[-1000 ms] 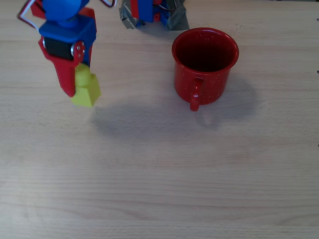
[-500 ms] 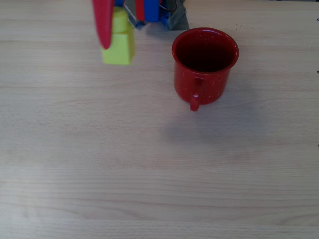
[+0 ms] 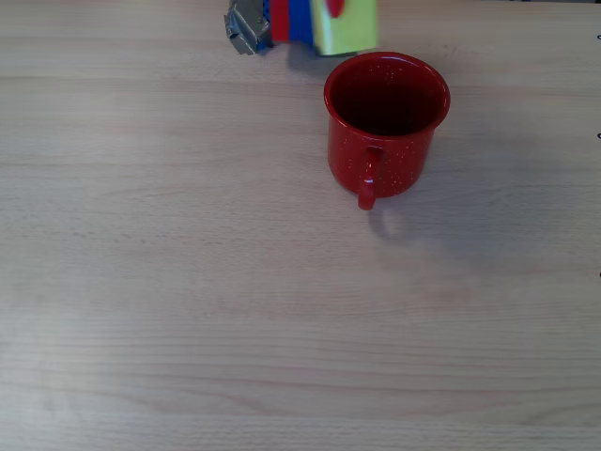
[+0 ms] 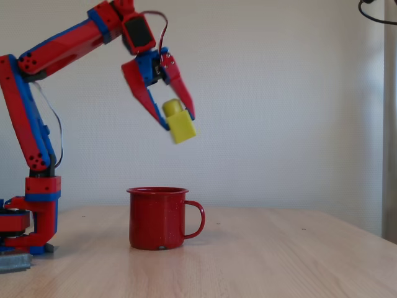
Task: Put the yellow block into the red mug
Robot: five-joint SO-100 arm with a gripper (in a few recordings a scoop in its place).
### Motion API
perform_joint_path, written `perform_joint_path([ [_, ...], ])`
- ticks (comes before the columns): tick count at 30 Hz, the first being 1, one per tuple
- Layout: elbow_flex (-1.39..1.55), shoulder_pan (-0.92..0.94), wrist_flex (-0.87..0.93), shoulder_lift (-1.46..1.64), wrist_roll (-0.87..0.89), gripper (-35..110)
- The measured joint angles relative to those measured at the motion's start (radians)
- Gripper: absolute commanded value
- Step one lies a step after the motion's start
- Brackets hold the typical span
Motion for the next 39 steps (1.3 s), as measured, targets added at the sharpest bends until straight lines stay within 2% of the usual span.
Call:
perform_joint_path([
  [6,0.311,-0.150,-0.100,0.239,-0.029,0],
  [14,0.541,-0.186,-0.141,0.311,-0.029,0],
  [30,0.637,-0.186,-0.328,0.249,-0.029,0],
  [39,0.652,-0.184,-0.373,0.187,-0.029,0],
])
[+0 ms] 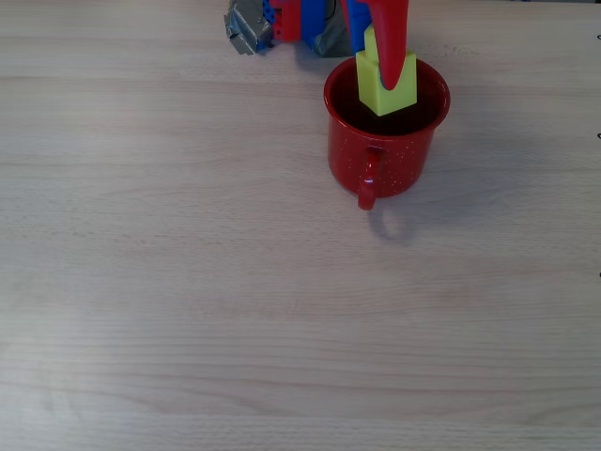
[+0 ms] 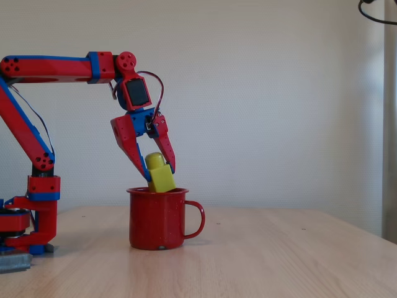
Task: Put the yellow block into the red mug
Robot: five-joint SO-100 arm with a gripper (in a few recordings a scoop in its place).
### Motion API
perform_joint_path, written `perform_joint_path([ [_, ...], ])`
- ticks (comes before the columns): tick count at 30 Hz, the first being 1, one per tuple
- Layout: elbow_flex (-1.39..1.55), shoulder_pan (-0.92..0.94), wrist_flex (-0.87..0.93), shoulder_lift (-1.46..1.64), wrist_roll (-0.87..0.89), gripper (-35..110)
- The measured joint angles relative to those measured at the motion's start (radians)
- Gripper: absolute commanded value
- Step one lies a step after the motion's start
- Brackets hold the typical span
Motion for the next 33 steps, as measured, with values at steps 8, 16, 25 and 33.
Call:
perform_joint_path([
  [8,0.034,0.000,-0.015,0.000,-0.012,4],
  [16,0.034,0.000,-0.015,-0.020,0.014,41],
  [25,0.034,0.000,-0.015,-0.020,0.014,43],
  [33,0.034,0.006,-0.015,-0.020,0.014,42],
])
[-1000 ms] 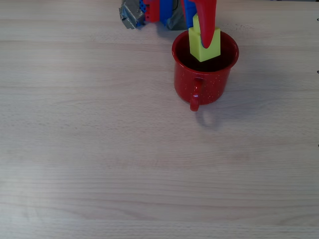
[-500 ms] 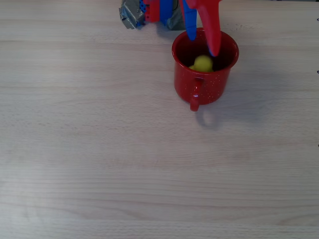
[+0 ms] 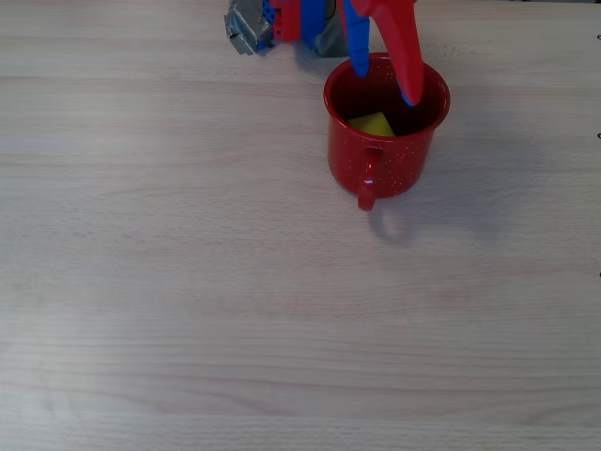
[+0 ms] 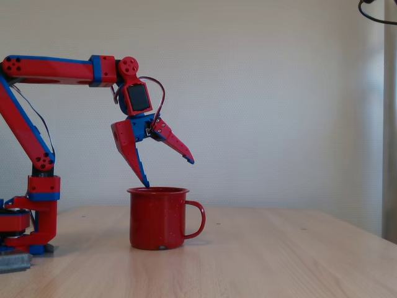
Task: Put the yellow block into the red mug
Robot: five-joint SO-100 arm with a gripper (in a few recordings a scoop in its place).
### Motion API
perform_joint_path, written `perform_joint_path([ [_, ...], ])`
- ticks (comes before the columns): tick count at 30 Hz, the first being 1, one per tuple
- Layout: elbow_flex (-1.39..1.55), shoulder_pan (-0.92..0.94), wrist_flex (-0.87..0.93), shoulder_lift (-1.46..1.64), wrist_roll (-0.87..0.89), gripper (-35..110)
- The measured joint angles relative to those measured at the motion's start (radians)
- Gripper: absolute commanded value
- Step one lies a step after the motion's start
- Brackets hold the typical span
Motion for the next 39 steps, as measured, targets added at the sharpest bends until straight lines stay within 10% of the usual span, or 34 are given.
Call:
perform_joint_path([
  [3,0.000,-0.002,0.000,0.000,0.000,38],
  [6,0.000,0.000,0.000,0.000,0.000,0],
  [39,-0.109,0.301,-0.276,-0.002,0.150,0],
])
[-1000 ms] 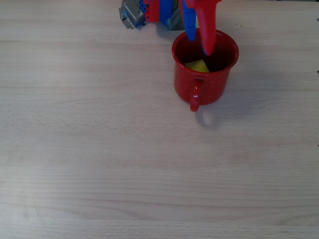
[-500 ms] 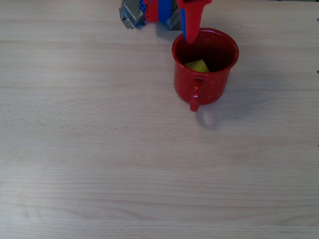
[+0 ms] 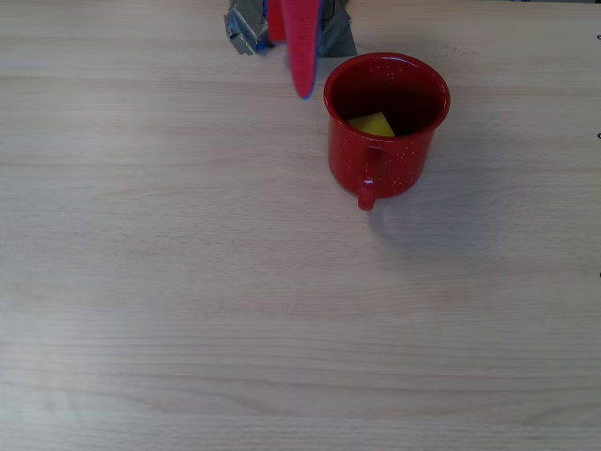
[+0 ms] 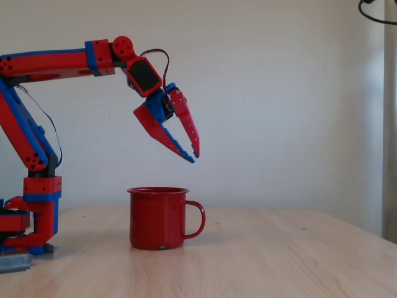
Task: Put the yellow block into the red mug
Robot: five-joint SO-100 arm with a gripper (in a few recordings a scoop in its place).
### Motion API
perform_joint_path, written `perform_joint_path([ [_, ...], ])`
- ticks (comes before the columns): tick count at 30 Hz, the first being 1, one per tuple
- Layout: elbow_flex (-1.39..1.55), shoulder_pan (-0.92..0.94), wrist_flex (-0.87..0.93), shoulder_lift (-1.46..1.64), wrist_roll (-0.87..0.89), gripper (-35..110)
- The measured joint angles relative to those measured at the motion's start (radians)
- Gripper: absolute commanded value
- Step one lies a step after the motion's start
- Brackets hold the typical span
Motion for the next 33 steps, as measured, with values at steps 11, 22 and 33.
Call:
perform_joint_path([
  [11,0.071,0.066,-0.087,0.155,-0.115,0],
  [22,0.486,0.083,-0.063,0.600,-0.104,0],
  [33,0.899,0.069,-0.023,0.976,-0.084,0],
])
